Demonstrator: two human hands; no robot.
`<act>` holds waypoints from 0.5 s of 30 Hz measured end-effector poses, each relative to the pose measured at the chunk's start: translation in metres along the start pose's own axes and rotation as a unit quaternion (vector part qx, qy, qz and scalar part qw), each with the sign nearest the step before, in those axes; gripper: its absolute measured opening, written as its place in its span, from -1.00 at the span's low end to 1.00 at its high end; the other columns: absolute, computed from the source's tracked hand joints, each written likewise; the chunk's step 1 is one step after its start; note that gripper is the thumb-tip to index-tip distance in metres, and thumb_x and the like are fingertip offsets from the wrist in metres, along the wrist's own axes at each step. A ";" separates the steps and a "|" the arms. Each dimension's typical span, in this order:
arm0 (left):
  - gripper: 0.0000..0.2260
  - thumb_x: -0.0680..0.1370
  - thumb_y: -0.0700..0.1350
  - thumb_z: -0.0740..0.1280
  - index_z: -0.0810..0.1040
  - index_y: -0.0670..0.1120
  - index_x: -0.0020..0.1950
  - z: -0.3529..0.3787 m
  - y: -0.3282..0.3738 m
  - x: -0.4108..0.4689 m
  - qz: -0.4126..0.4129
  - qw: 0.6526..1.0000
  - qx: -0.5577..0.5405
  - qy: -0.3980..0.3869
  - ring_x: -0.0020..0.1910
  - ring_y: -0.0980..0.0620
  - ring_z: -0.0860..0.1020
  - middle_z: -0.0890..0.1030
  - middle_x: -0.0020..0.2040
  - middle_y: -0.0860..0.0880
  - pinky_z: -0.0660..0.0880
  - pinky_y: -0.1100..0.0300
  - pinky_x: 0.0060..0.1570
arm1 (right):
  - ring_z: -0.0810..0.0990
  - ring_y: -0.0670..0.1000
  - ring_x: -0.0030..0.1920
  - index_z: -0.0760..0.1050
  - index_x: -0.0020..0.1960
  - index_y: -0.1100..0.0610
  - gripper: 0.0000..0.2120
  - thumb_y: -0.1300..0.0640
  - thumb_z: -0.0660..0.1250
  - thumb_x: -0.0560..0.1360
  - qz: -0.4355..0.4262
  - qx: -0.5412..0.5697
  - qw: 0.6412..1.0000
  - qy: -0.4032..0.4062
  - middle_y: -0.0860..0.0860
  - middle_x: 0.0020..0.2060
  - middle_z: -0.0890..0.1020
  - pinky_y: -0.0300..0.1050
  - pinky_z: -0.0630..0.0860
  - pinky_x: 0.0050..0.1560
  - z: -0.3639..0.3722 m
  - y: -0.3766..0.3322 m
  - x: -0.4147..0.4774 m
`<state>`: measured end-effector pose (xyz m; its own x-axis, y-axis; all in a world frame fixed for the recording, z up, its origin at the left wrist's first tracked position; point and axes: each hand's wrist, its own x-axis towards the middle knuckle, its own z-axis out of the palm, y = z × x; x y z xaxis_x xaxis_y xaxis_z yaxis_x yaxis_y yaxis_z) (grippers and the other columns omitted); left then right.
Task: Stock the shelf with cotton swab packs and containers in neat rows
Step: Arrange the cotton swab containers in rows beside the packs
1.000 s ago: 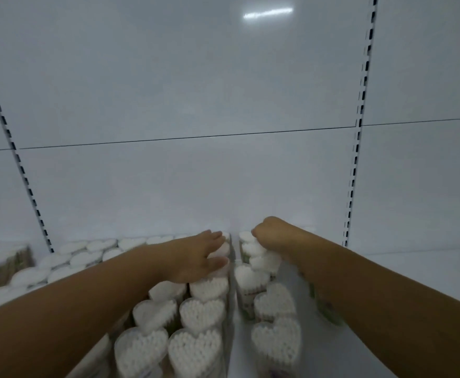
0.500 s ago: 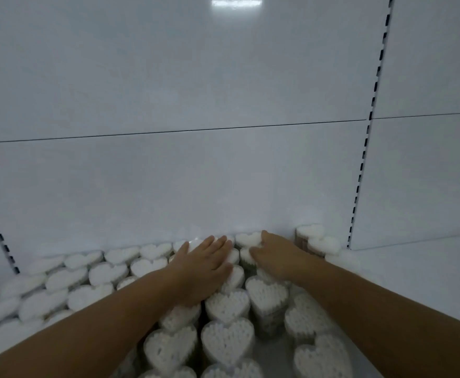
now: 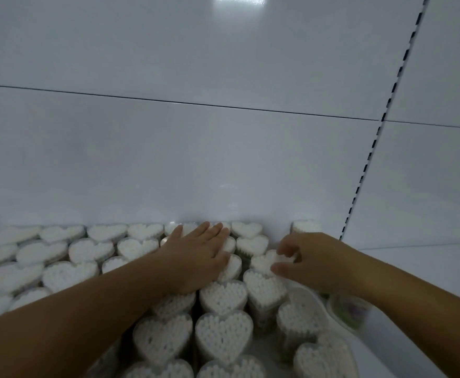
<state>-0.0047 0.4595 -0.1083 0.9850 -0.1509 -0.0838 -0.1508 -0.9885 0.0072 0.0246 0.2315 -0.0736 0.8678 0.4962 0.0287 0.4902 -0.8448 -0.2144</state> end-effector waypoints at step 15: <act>-0.49 0.66 0.11 -0.15 -0.20 0.03 0.58 -0.001 0.003 -0.003 -0.001 1.000 -0.008 0.012 0.54 0.11 -0.20 -0.17 0.58 0.10 -0.20 -0.11 0.49 | 0.40 -0.34 -0.12 0.52 0.12 -0.19 -0.63 -0.32 0.27 0.40 -0.088 0.030 0.988 0.120 -0.33 -0.11 0.41 -0.40 0.29 -0.13 0.004 -0.009 -0.025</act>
<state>-0.0081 0.4572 -0.1074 0.9871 -0.1486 -0.0602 -0.1475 -0.9888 0.0237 -0.0013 0.2275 -0.0767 0.7677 0.5663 0.3001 0.6355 -0.7328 -0.2430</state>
